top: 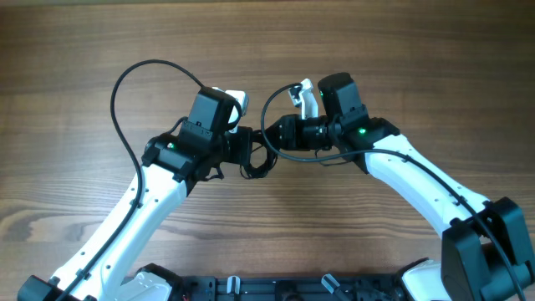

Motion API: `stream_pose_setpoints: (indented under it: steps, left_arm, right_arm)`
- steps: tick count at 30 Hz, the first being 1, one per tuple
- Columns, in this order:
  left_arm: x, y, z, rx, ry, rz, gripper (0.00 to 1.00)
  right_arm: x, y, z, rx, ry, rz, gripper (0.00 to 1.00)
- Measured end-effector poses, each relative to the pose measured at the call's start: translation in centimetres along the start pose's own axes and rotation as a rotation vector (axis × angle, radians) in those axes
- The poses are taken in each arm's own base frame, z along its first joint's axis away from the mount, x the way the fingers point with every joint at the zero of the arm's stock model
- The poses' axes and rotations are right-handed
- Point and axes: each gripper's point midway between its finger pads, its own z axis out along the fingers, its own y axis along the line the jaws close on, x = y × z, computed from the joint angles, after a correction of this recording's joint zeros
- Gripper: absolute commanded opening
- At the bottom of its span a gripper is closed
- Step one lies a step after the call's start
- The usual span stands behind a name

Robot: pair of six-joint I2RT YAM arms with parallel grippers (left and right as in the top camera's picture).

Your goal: Untangle cables

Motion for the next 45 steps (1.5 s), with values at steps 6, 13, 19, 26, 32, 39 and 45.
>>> stream_pose_setpoints:
  steps: [6,13,19,26,32,39,45]
  left_arm:
    - [0.0,0.0,0.0,0.0,0.0,0.0,0.04]
    - [0.0,0.0,0.0,0.0,0.0,0.0,0.04]
    - [0.0,0.0,0.0,0.0,0.0,0.0,0.04]
    - [-0.5,-0.2,0.0,0.007,-0.018,-0.033,0.04]
    - [-0.9,-0.4,0.0,0.017,-0.036,-0.116,0.04]
    - [-0.9,-0.4,0.2,0.022,-0.033,-0.251,0.04]
    - [-0.8,-0.4,0.2,0.022,-0.025,-0.383,0.04]
  right_arm:
    - [1.2,0.8,-0.1,-0.06,0.058,-0.114,0.26]
    - [2.1,0.7,-0.1,-0.068,0.088,-0.183,0.05]
    - [2.1,0.7,-0.1,-0.068,0.088,-0.191,0.04]
    - [2.1,1.2,-0.3,-0.076,0.089,-0.156,0.05]
    - [3.7,1.7,1.7,0.026,0.101,-0.173,0.04]
    - [2.6,-0.4,2.2,0.246,-0.015,-0.103,0.21]
    - [1.8,-1.0,1.7,0.265,-0.047,-0.053,0.75]
